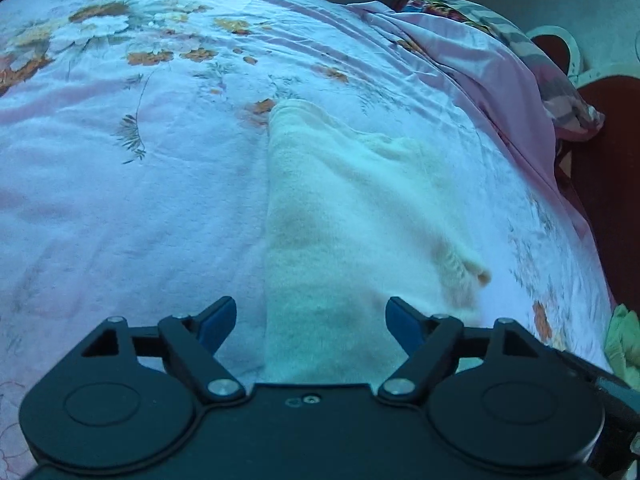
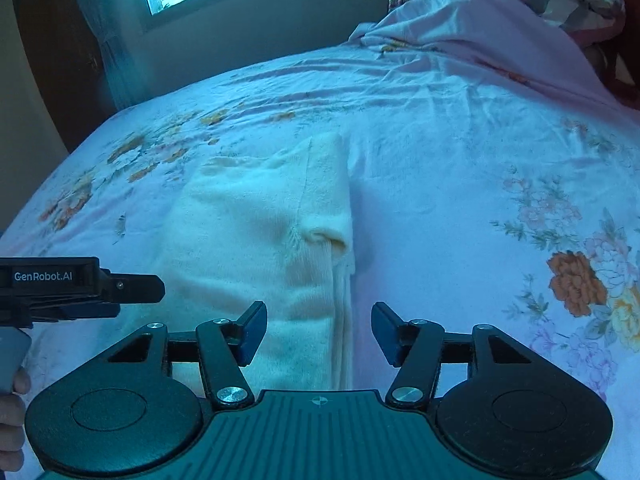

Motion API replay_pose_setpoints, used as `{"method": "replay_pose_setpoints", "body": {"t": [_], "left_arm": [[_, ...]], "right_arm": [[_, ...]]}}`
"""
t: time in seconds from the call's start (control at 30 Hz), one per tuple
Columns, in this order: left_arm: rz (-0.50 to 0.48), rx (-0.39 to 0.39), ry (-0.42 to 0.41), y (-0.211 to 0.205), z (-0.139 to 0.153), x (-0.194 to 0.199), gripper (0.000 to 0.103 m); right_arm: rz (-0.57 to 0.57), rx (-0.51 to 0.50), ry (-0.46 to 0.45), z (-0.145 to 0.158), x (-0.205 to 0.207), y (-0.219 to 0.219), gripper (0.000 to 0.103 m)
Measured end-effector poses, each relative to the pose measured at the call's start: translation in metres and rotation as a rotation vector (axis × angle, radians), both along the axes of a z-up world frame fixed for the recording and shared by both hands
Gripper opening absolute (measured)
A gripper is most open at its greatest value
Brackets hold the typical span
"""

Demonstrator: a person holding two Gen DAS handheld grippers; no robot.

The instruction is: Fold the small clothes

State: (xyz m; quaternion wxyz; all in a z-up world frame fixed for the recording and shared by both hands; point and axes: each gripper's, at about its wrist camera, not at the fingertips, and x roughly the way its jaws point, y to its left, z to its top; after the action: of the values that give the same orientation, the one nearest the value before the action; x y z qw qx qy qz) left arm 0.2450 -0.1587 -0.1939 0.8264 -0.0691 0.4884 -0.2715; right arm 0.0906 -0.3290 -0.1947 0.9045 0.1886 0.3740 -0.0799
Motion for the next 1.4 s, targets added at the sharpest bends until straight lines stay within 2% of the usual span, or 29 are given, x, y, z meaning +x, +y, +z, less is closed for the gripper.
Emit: {"method": "replay_pose_setpoints", "body": {"t": [0.2, 0.23, 0.33, 0.53, 0.6, 0.63, 0.67, 0.7, 0.77, 0.87, 0.9, 1.0, 1.13, 1.4], "left_arm": [[-0.051, 0.011, 0.020, -0.014, -0.013, 0.019, 0.072], [-0.057, 0.007, 0.027, -0.016, -0.016, 0.023, 0.072], [-0.074, -0.015, 0.040, -0.021, -0.025, 0.032, 0.074], [-0.098, -0.029, 0.034, -0.034, -0.033, 0.045, 0.072], [-0.087, -0.042, 0.040, -0.035, -0.035, 0.047, 0.067], [-0.081, -0.046, 0.043, -0.035, -0.035, 0.047, 0.062], [-0.078, -0.050, 0.045, -0.034, -0.034, 0.047, 0.058], [-0.075, -0.054, 0.045, -0.034, -0.033, 0.046, 0.051], [-0.068, -0.055, 0.042, -0.032, -0.029, 0.044, 0.046], [-0.081, -0.046, 0.011, -0.034, -0.025, 0.041, 0.043], [-0.084, -0.035, 0.014, -0.036, -0.028, 0.042, 0.043], [-0.067, -0.024, 0.017, -0.038, -0.025, 0.044, 0.041], [-0.090, -0.022, -0.051, -0.037, -0.004, 0.031, 0.036], [-0.064, -0.061, -0.134, -0.008, 0.040, 0.015, 0.035]], "right_arm": [[-0.041, 0.154, 0.036, -0.018, 0.024, -0.025, 0.058], [-0.041, 0.156, 0.036, -0.019, 0.029, -0.027, 0.059], [-0.029, 0.192, 0.030, -0.027, 0.046, -0.036, 0.078], [-0.028, 0.189, 0.016, -0.041, 0.075, -0.045, 0.078], [-0.037, 0.211, 0.010, -0.044, 0.080, -0.046, 0.066], [-0.030, 0.229, 0.007, -0.045, 0.082, -0.045, 0.052], [-0.032, 0.249, 0.006, -0.045, 0.083, -0.044, 0.045], [-0.027, 0.250, 0.003, -0.044, 0.082, -0.041, 0.042], [-0.019, 0.245, -0.008, -0.041, 0.080, -0.039, 0.035], [-0.024, 0.258, -0.021, -0.040, 0.078, -0.040, 0.033], [-0.022, 0.240, -0.013, -0.042, 0.080, -0.039, 0.033], [-0.056, 0.276, 0.002, -0.043, 0.084, -0.040, 0.033], [-0.038, 0.259, -0.059, -0.021, 0.075, -0.032, 0.029], [0.029, 0.229, -0.157, 0.027, 0.069, 0.008, 0.029]]}}
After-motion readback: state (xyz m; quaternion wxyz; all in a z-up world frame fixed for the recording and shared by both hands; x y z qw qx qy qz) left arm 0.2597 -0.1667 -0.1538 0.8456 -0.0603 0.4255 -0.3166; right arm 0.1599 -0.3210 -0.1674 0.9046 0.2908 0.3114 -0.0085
